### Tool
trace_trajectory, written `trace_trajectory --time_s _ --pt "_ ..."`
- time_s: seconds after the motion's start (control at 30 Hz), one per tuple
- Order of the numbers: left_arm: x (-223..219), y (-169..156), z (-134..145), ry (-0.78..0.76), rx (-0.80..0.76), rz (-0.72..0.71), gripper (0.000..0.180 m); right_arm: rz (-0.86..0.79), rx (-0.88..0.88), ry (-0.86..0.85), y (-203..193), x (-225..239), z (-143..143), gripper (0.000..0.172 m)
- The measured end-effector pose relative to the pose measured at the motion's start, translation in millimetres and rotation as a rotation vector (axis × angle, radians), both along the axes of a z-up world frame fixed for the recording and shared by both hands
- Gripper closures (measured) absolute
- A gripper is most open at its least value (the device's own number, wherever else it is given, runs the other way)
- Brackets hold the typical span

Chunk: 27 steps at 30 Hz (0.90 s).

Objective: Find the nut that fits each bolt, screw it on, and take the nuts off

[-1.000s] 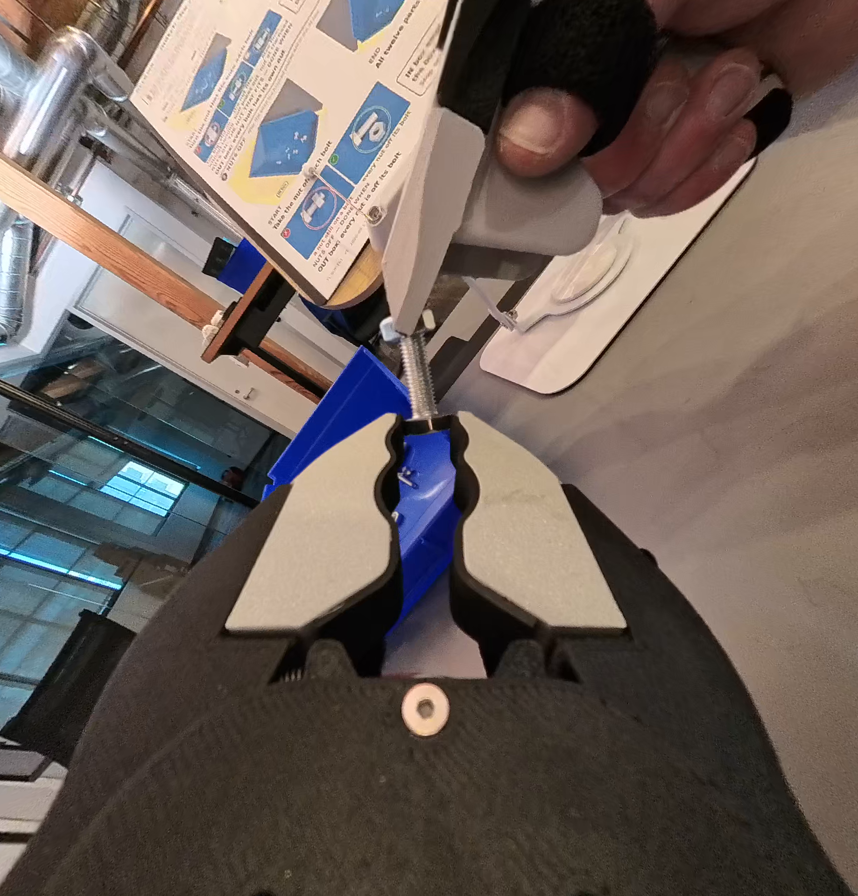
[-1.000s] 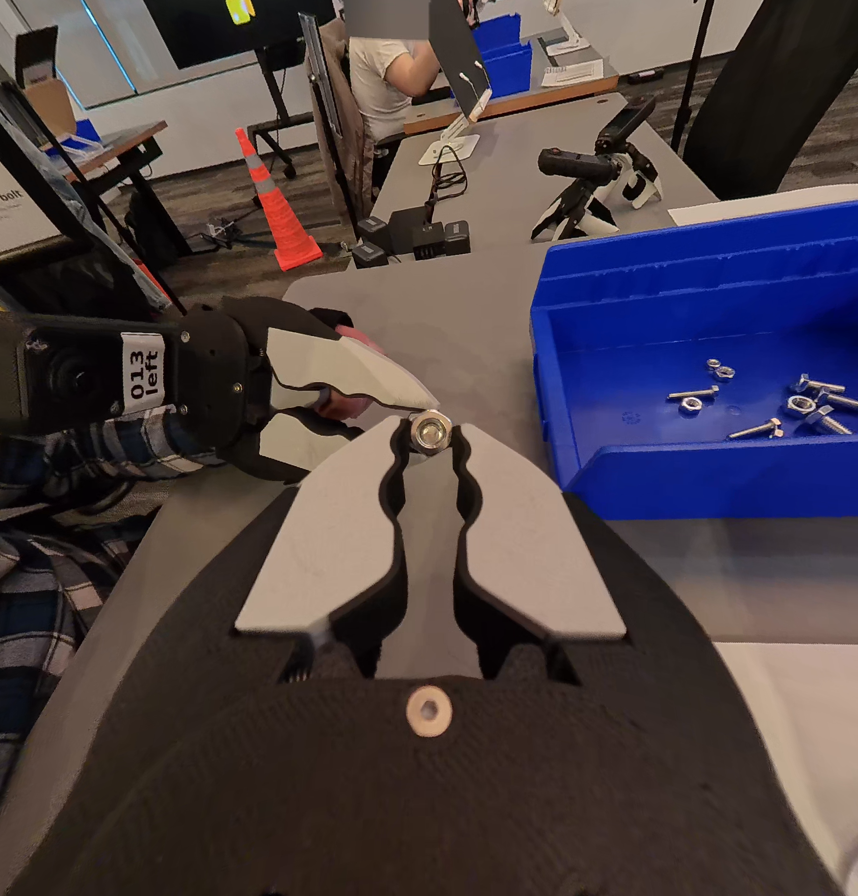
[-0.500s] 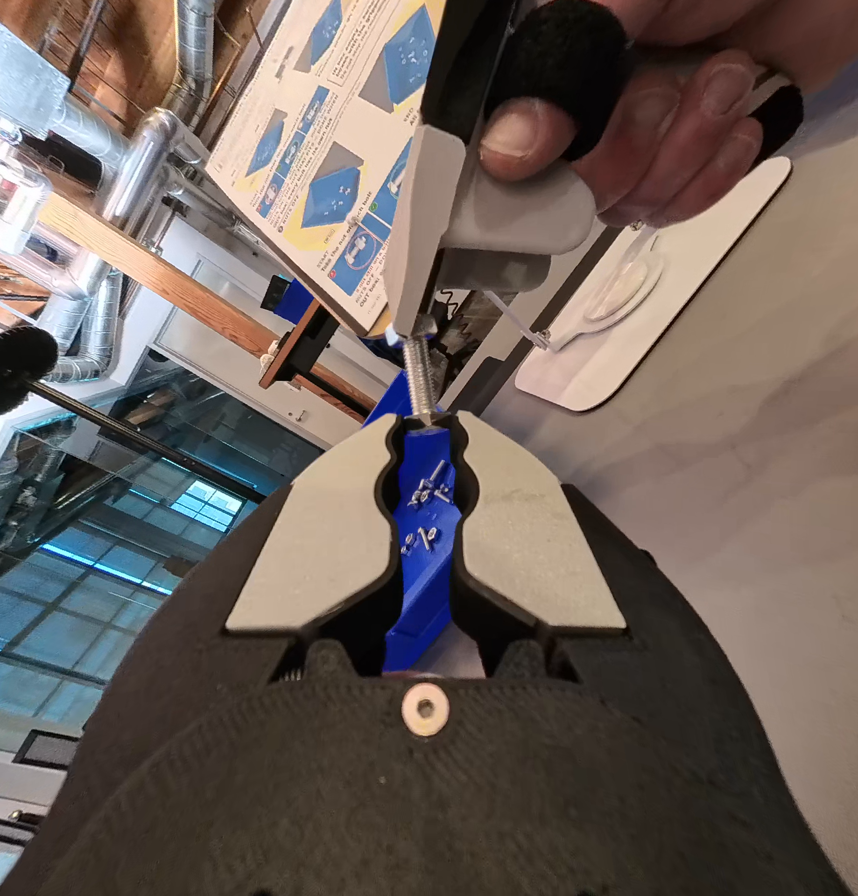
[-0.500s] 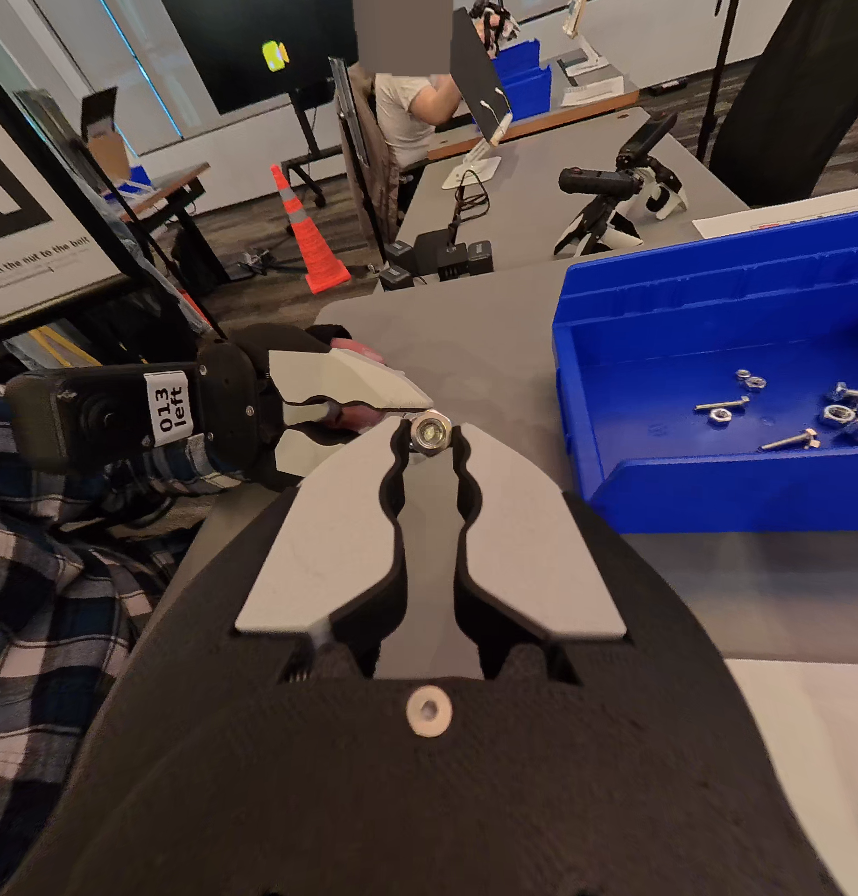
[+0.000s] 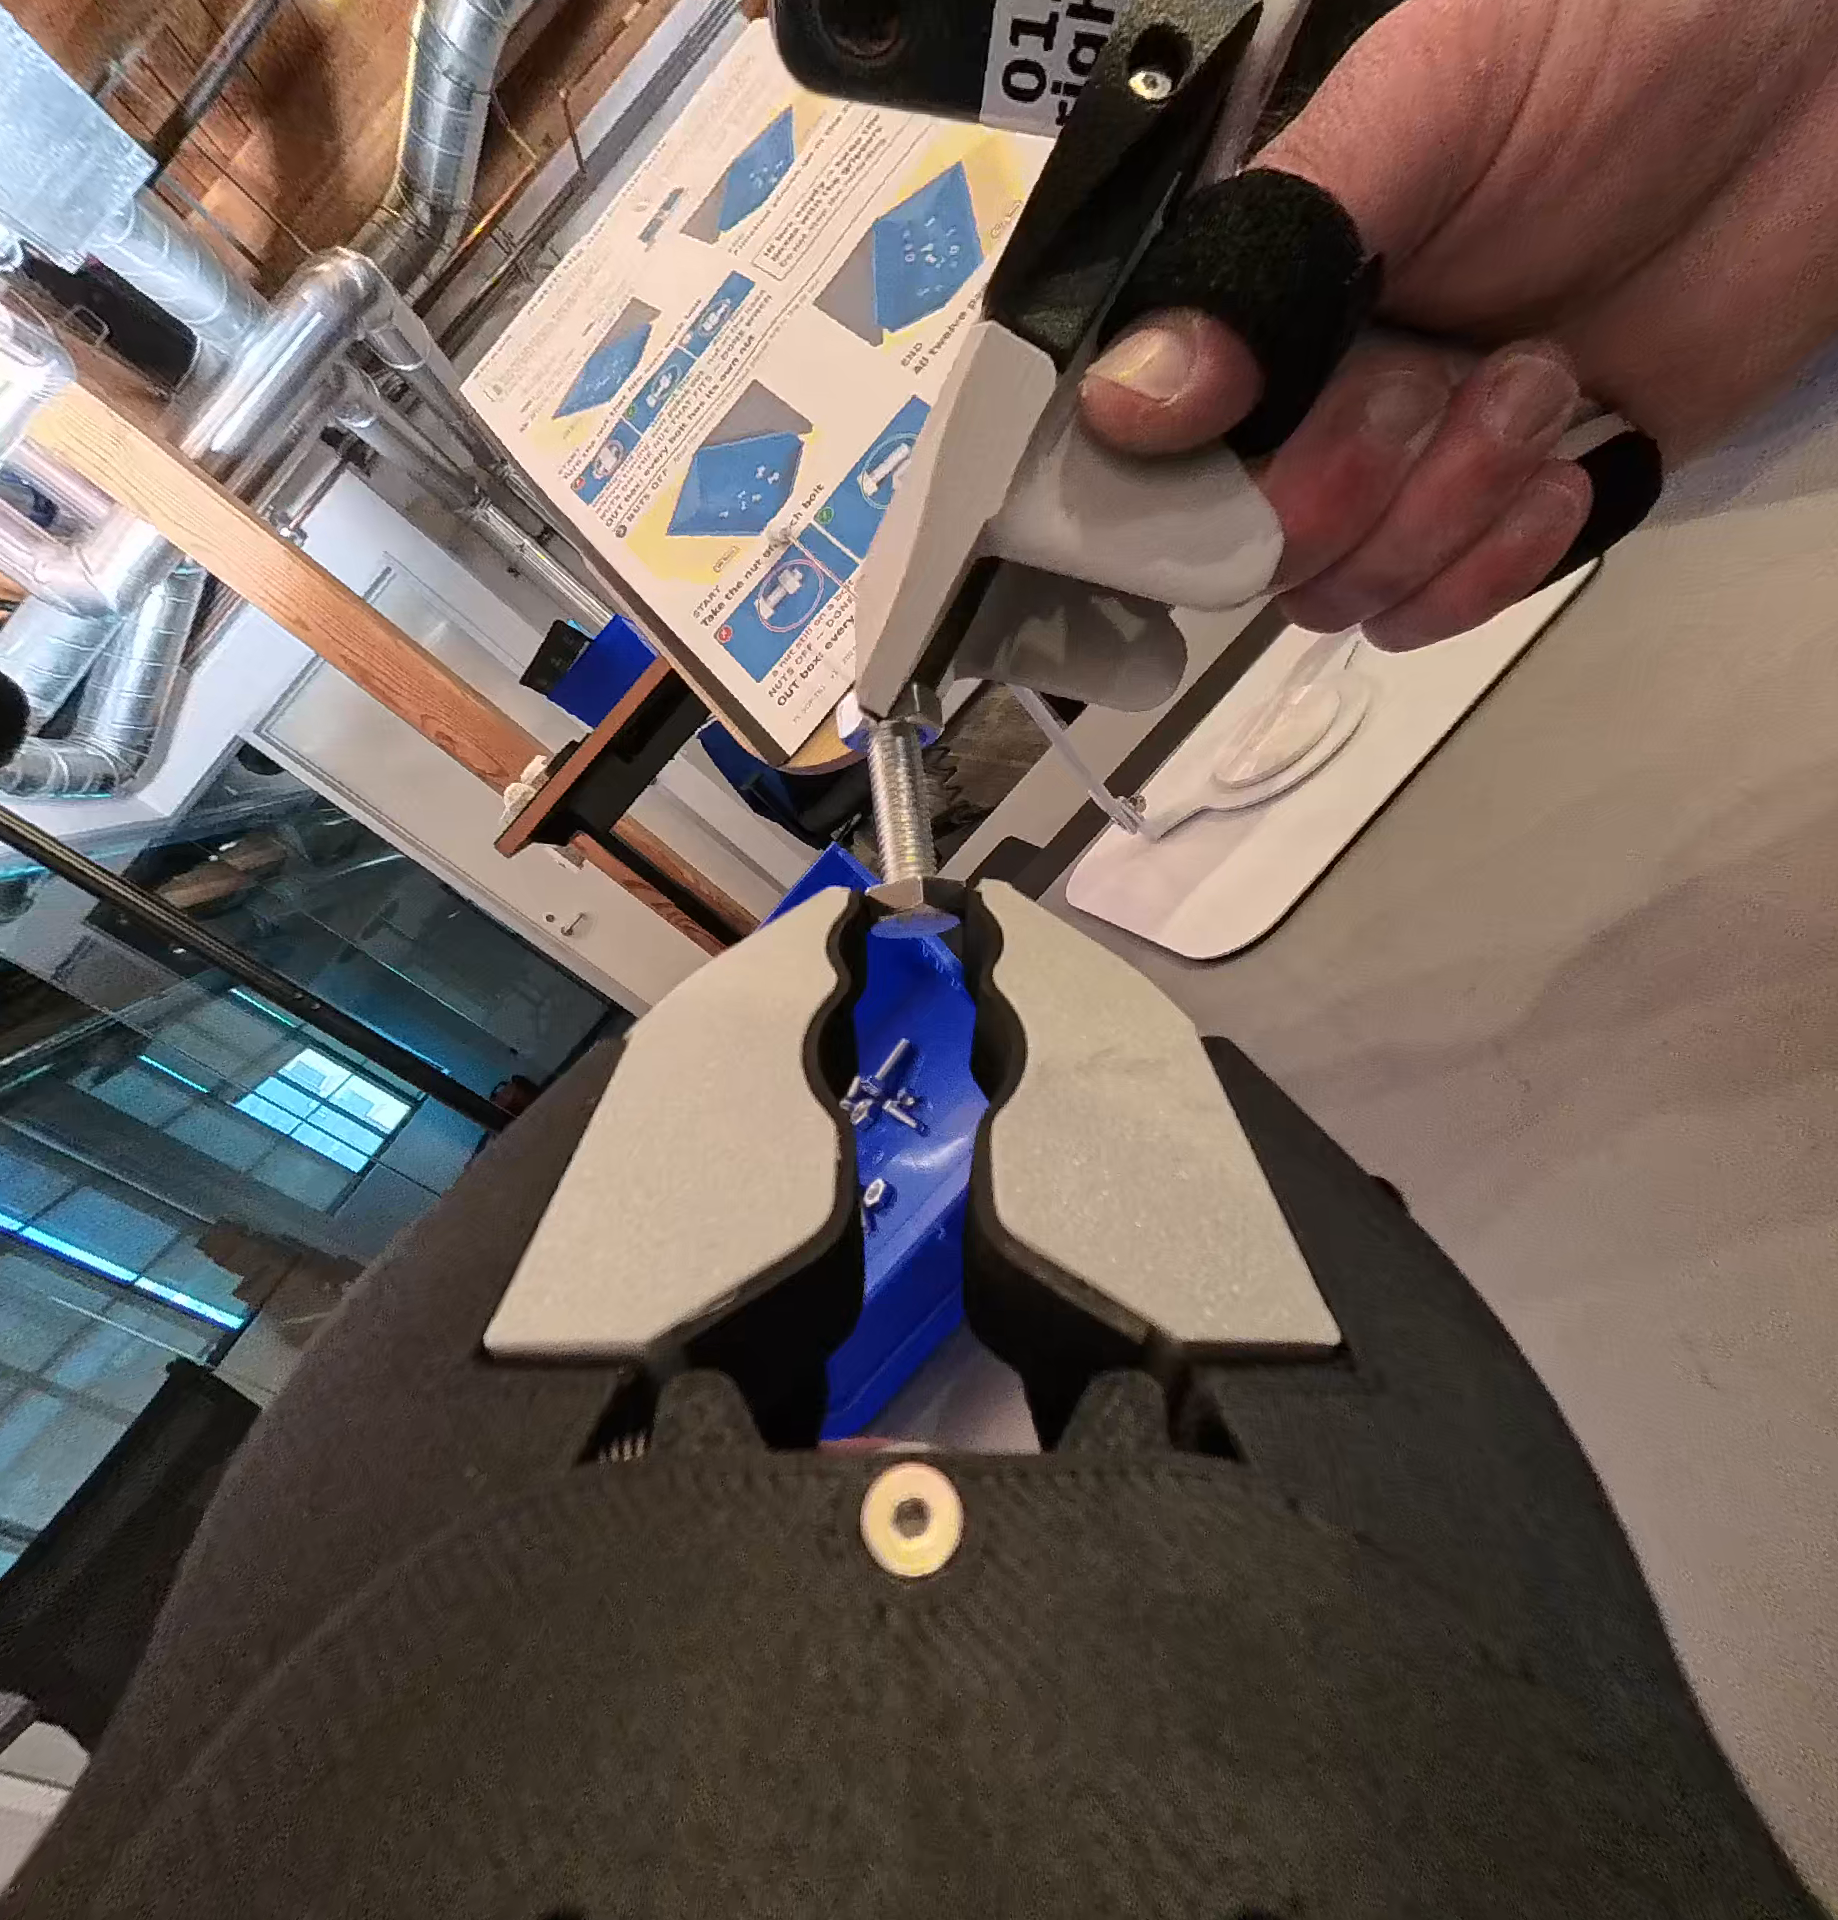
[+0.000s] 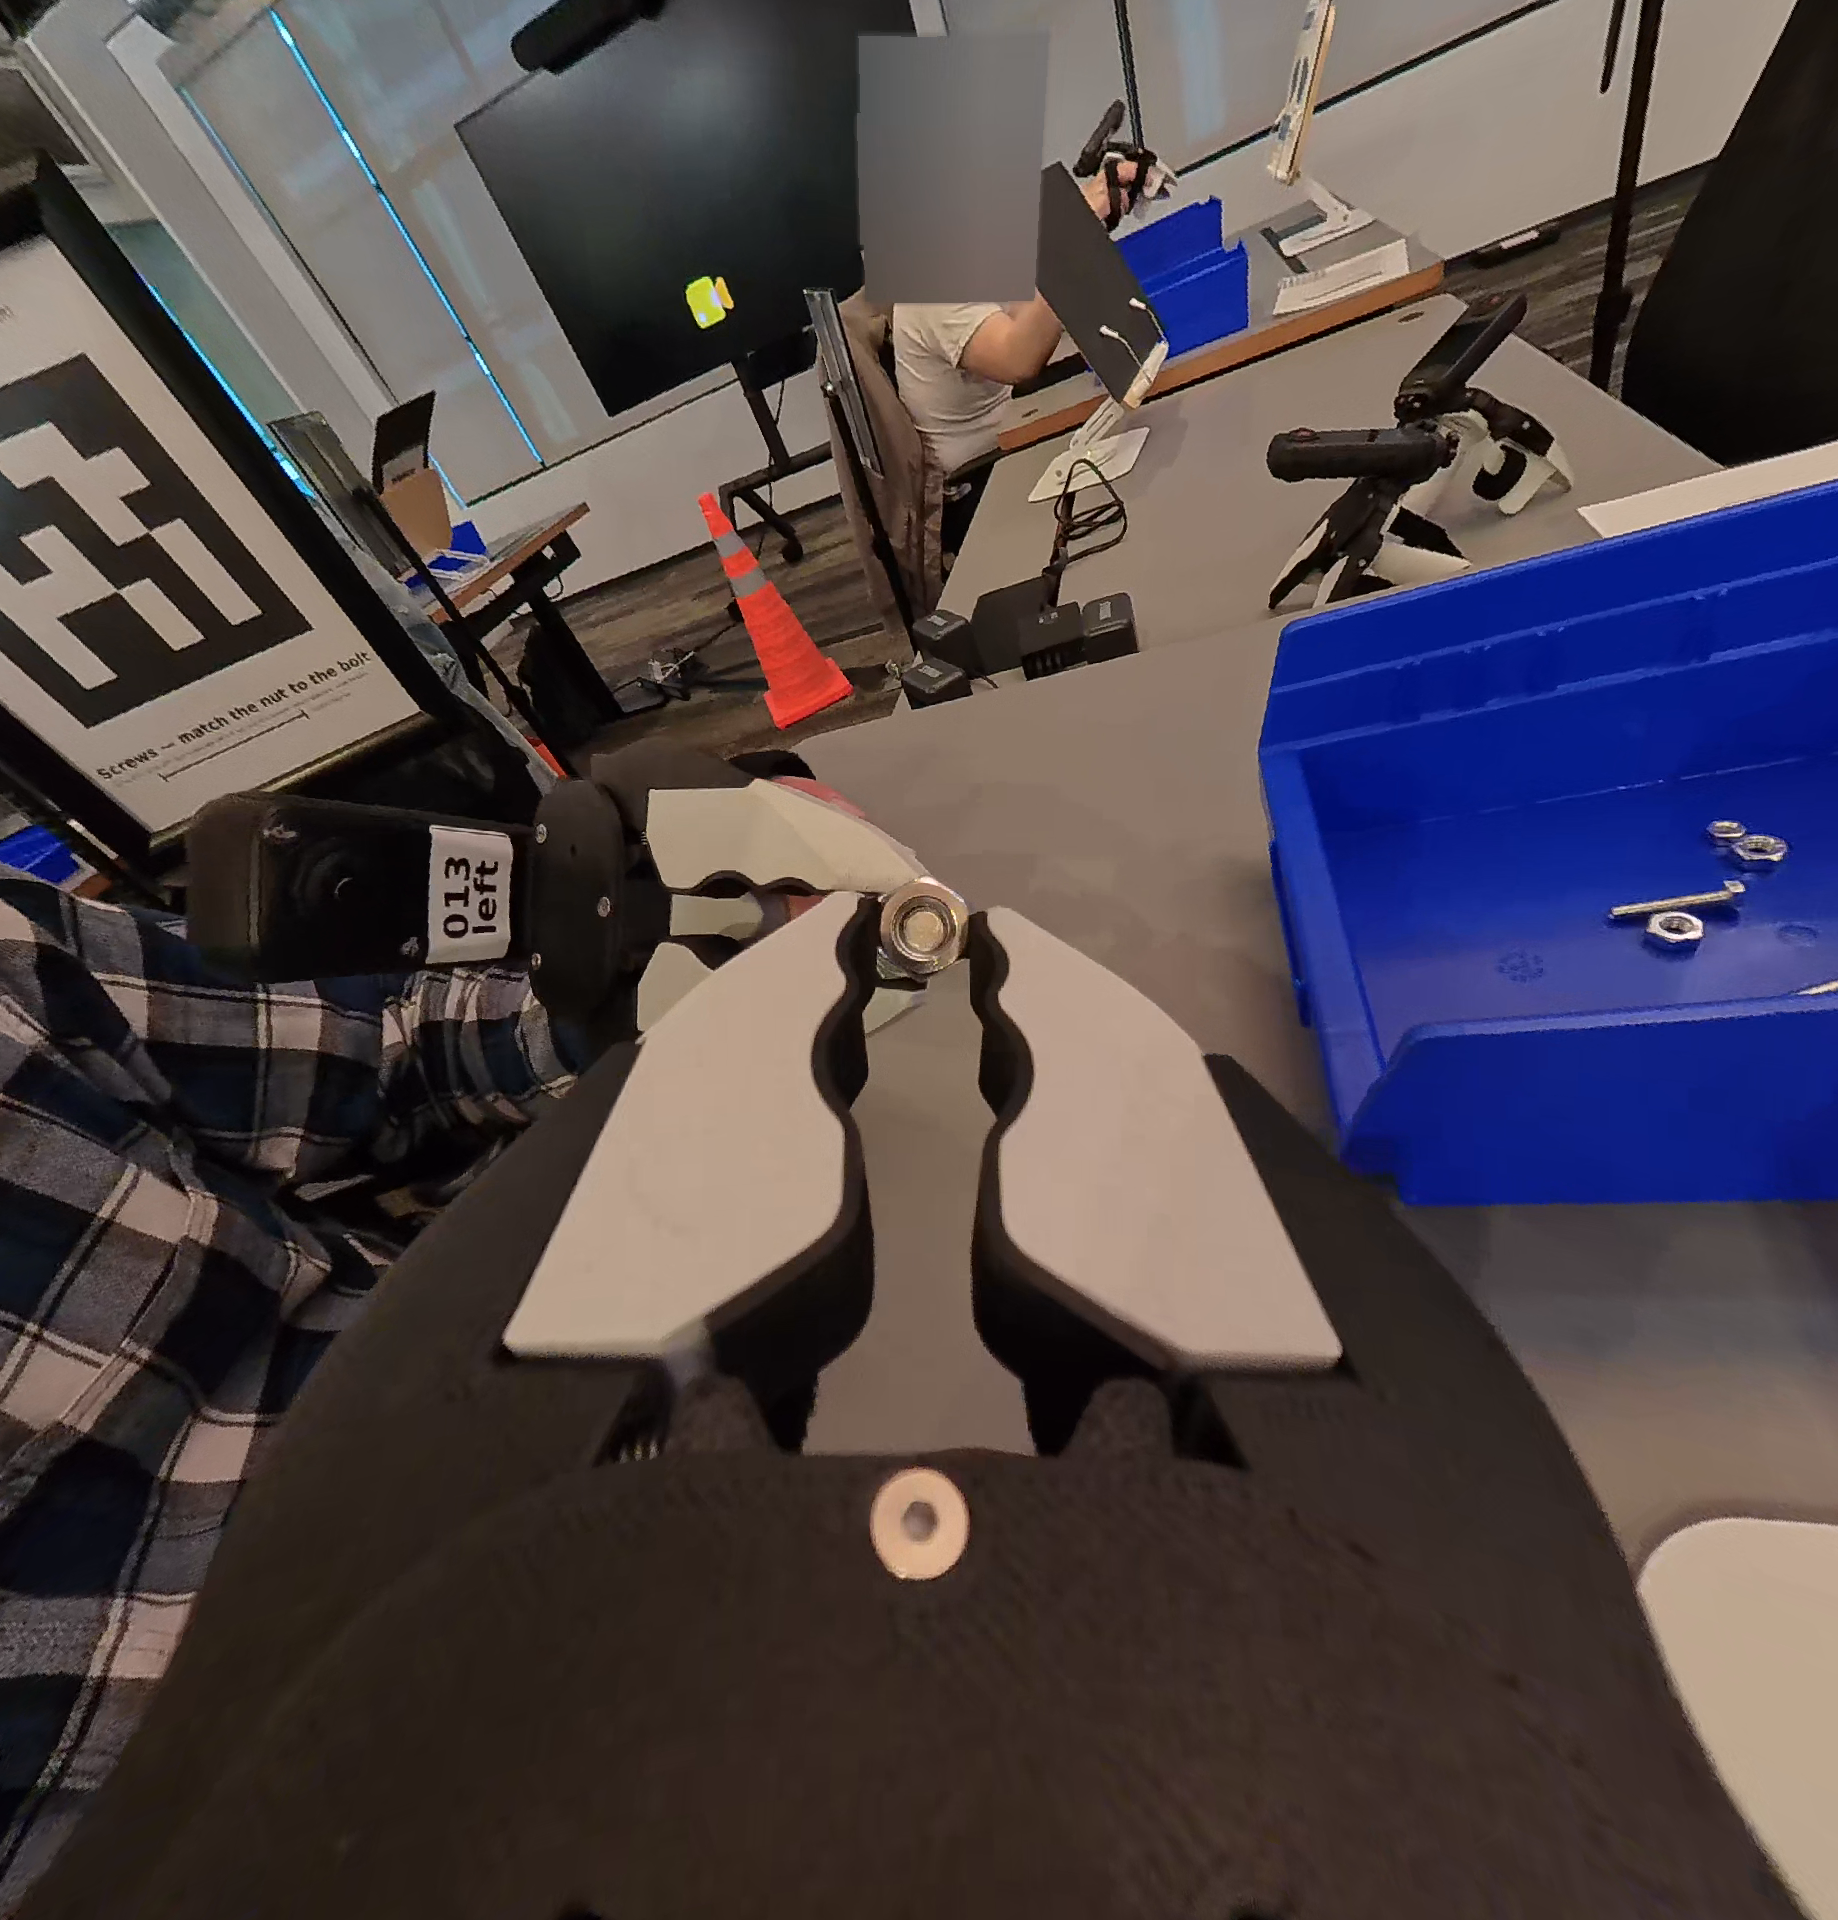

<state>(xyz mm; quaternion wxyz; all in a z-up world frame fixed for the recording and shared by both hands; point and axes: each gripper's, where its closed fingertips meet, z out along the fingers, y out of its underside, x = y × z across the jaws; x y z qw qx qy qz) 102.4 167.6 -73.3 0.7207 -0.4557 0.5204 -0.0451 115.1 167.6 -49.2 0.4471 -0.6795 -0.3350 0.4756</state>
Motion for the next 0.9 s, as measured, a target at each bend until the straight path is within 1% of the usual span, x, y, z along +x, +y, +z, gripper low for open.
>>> trace_trajectory --time_s 0.4,0.63,0.9 --pt "-1.1 -9.7 12.4 -0.144 -0.15 -0.151 0.164 0.036 -0.014 0.079 -6.4 -1.7 11.8 0.155" --pt "1.1 -7.0 6.3 -0.143 -0.197 -0.168 0.163 0.02 0.025 0.031 -6.2 -2.1 9.1 0.155" --pt "4.7 -5.5 -2.4 -0.109 -0.226 -0.17 0.163 0.006 0.09 -0.05 -9.5 -6.0 6.4 0.154"
